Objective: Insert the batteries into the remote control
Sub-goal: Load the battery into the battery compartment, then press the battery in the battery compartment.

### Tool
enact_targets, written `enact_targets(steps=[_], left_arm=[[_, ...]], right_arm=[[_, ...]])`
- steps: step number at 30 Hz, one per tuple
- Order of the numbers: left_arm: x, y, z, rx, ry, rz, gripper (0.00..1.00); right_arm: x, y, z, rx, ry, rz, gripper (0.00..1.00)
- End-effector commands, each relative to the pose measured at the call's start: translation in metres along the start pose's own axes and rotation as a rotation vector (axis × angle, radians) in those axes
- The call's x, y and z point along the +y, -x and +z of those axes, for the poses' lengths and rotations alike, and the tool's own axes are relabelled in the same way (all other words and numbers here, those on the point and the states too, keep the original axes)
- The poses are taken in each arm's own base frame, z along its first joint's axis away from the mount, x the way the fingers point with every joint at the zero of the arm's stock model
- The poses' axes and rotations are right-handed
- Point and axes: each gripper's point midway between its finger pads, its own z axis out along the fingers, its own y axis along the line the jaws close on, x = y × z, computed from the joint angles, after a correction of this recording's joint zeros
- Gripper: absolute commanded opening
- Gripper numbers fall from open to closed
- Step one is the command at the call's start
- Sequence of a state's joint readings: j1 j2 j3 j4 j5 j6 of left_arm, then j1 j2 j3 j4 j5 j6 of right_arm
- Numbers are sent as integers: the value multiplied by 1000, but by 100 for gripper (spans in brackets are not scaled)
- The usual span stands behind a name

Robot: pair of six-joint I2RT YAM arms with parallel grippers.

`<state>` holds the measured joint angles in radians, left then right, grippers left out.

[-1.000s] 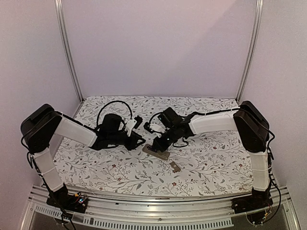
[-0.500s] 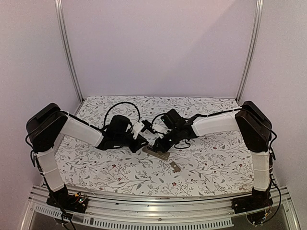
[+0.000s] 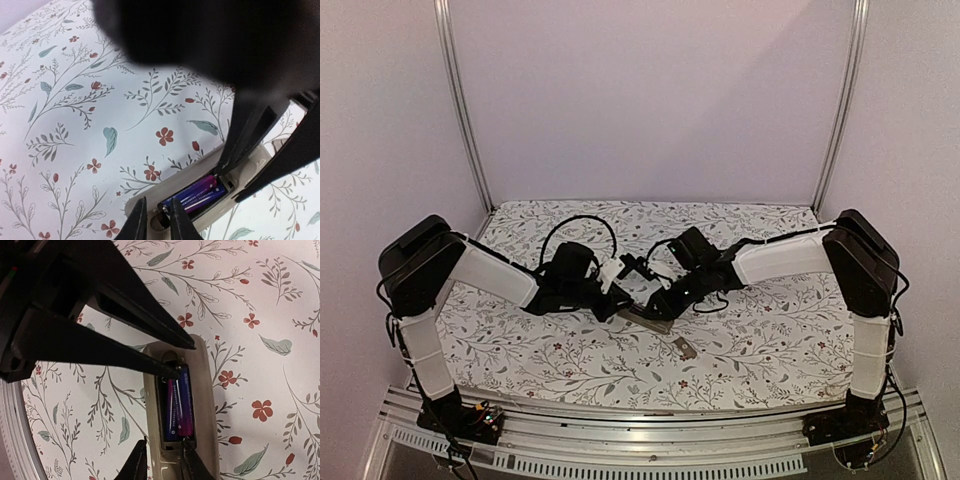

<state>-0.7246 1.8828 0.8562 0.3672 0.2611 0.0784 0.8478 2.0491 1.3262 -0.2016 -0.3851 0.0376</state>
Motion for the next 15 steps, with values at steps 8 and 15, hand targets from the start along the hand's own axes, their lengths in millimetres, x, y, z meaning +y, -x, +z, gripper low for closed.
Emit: enact_targets(steps=[8,15], left_arm=[[-13,-12,-2,39,-54,-13,19],[-13,-7,-6,30,-60,-24,20]], right_arm=[[23,35,-63,-329,86,-147,59],[7,1,-37,-303,40,-258,66]])
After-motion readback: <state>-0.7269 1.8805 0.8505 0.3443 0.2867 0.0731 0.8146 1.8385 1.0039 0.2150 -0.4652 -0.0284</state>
